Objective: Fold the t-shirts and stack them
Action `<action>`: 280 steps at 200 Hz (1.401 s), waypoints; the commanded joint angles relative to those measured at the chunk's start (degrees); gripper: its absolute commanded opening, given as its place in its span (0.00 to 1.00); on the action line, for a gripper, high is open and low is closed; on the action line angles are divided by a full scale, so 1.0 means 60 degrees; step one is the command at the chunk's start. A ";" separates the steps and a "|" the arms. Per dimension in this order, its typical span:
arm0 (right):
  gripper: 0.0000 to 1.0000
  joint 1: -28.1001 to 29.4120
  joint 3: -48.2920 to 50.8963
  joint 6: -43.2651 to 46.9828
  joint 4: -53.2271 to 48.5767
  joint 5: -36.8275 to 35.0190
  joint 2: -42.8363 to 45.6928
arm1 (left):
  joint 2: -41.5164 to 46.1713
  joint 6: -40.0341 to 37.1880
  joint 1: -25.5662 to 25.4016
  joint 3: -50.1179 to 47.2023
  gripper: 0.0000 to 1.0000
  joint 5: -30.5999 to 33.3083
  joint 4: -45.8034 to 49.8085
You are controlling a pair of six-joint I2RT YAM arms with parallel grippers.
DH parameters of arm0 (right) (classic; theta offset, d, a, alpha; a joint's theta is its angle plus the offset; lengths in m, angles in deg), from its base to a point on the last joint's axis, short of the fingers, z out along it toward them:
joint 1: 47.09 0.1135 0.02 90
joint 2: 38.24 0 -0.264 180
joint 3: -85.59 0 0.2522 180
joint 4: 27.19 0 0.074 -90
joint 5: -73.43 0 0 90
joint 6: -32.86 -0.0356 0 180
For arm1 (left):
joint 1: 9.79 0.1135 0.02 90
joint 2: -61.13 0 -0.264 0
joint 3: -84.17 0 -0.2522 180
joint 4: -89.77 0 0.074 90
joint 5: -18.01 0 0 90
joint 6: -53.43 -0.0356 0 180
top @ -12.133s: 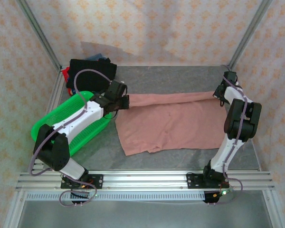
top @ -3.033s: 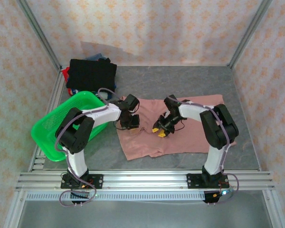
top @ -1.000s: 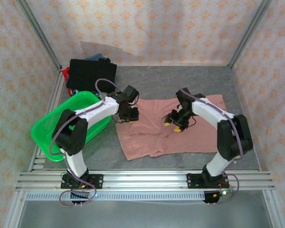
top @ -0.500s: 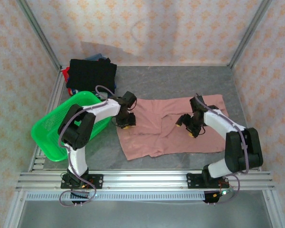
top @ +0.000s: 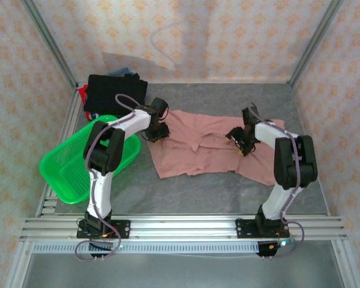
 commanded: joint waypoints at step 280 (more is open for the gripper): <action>0.59 -0.5089 0.3878 0.1670 -0.1529 0.0520 0.3847 | 0.2304 0.1752 -0.0755 -0.4162 0.50 -0.3824 -0.2061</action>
